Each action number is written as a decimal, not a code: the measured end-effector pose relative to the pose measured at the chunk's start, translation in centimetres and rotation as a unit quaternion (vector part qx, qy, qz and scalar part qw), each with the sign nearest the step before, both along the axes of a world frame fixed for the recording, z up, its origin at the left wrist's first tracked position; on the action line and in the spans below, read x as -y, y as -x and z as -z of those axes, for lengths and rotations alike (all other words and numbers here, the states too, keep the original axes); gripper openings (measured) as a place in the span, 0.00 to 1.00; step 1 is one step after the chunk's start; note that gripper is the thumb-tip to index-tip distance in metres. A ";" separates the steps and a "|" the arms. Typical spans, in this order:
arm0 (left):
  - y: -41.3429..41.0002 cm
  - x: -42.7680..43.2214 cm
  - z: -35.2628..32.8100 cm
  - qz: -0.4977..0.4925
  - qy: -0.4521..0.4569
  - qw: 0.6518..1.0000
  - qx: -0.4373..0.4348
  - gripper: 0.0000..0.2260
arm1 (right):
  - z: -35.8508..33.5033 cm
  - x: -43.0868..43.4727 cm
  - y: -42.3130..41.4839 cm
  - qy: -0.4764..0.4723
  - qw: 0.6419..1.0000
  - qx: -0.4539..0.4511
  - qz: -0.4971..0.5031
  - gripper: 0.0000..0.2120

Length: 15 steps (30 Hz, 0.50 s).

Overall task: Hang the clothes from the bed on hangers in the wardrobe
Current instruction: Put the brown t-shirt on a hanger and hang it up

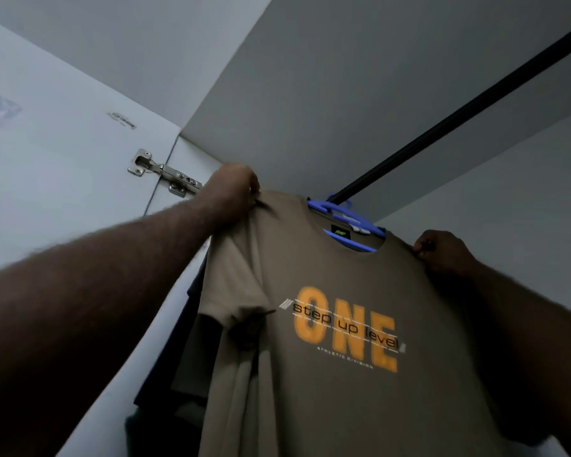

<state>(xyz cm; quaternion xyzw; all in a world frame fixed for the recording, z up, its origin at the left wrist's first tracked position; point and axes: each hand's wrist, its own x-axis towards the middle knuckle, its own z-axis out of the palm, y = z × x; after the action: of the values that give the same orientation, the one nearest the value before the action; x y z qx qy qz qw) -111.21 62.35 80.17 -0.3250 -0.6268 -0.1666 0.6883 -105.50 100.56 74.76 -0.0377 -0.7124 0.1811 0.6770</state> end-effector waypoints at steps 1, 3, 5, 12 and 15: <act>0.4 0.4 0.3 -0.009 -0.002 1.000 -0.006 0.11 | 0.0 0.1 0.7 -0.001 1.000 -0.003 -0.005 0.13; 1.2 1.3 0.9 -0.018 0.004 1.000 -0.009 0.12 | 0.2 0.4 2.3 -0.005 1.000 0.000 -0.014 0.13; 1.7 1.6 1.1 -0.021 0.013 1.000 -0.007 0.12 | 0.7 0.5 3.5 -0.009 1.000 0.007 -0.012 0.12; 1.7 2.0 1.8 -0.016 0.027 0.999 -0.016 0.15 | 1.6 0.5 4.5 -0.020 1.000 0.004 0.000 0.11; 0.6 2.1 2.1 -0.022 0.038 0.999 -0.023 0.15 | 1.8 0.9 4.3 -0.017 1.000 0.005 -0.004 0.13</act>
<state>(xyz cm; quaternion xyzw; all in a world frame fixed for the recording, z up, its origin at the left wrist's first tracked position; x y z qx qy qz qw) -111.83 60.21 78.03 -0.3410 -0.6235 -0.1202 0.6932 -109.82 99.69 72.95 -0.0245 -0.7188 0.1714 0.6734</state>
